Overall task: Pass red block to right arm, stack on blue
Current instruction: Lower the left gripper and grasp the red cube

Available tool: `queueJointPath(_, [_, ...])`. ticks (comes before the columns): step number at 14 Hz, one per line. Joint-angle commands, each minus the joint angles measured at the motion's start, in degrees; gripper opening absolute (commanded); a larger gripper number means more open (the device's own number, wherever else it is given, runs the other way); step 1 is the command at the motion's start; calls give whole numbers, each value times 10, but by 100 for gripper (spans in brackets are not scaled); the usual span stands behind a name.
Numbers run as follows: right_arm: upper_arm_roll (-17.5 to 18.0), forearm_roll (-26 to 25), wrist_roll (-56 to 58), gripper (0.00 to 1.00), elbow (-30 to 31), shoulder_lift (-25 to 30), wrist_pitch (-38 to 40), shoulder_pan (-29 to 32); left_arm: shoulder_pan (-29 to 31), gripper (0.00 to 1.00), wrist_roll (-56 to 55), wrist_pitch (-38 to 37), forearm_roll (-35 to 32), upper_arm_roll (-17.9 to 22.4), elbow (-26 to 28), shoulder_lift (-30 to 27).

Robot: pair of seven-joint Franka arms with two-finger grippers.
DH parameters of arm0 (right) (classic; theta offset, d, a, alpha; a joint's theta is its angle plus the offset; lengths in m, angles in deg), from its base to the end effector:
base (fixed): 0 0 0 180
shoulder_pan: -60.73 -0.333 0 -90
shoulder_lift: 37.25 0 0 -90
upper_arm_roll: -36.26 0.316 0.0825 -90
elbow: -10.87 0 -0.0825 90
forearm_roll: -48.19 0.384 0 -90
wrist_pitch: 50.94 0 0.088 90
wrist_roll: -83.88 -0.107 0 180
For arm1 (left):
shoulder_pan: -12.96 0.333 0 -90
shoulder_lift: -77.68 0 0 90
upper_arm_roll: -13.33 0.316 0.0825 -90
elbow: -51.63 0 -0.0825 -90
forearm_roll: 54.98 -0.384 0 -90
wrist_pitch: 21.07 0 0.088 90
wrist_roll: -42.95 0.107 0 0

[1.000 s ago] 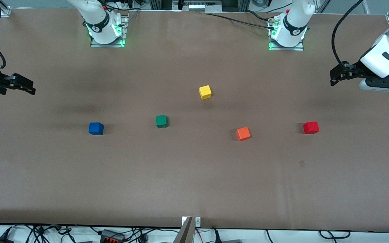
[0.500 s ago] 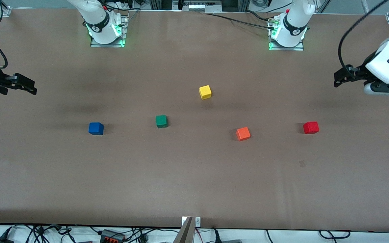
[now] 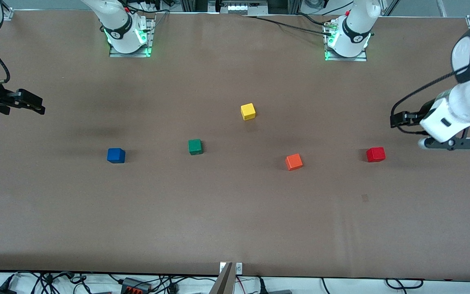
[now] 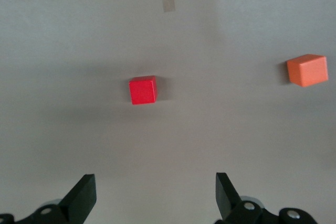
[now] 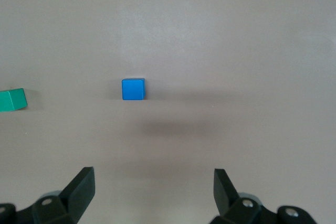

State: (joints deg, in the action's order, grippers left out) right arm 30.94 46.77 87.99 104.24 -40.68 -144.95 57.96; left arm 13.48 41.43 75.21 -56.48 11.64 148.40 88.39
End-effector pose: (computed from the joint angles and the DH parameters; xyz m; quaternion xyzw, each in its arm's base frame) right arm 0.5743 -0.0267 0.5690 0.9995 0.0148 -0.0251 0.0137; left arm 0.5963 -0.0086 0.4695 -0.9952 -0.0003 0.0973 0.0123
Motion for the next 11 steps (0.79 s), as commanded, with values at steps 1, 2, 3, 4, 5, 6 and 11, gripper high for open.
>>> queueJointPath(1, [1, 1, -8, 100, 5, 6, 2, -2, 17, 100, -1, 28, 5, 0, -19, 36])
queueJointPath(2, [1, 1, -8, 100, 5, 6, 2, -2, 21, 100, 5, 42, 5, 0, -15, 43])
queueJointPath(3, [1, 1, -8, 100, 5, 6, 2, -2, 25, 100, 6, 58, 5, 0, -13, 56])
queueJointPath(4, [1, 0, -8, 100, 5, 5, 2, -2, 32, 100, 7, 71, 5, -1, -6, 67])
queueJointPath(5, [1, 1, -8, 100, 5, 5, 2, -2, 32, 100, 7, 91, 4, 0, 8, 75])
queueJointPath(6, [1, 1, -8, 100, 6, 5, 3, -2, 33, 100, 8, 124, 4, 0, 35, 76])
queueJointPath(11, [1, 1, -8, 100, 6, 4, 2, -7, 51, 100, 44, 292, 4, 0, 152, 84])
